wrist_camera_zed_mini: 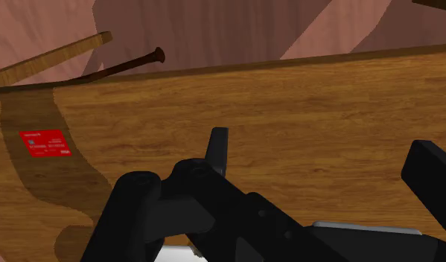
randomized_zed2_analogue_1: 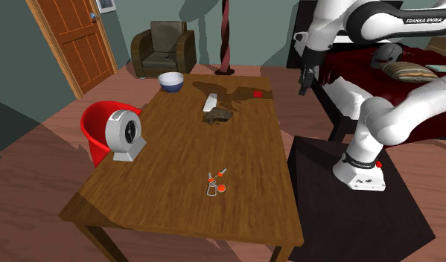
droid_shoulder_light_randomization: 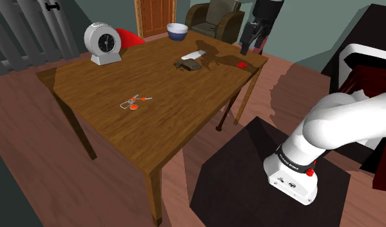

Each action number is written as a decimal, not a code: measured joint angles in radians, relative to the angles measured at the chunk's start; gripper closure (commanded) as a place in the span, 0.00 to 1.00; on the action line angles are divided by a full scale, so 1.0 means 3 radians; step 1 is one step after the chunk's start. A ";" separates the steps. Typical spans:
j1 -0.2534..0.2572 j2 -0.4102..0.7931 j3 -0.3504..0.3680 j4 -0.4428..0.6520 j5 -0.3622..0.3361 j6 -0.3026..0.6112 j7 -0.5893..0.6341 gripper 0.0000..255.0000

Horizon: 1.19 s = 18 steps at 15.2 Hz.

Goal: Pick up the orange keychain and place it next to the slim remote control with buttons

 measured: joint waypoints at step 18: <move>0.0175 0.1427 0.0889 0.0405 0.0314 0.0903 0.1108 0.00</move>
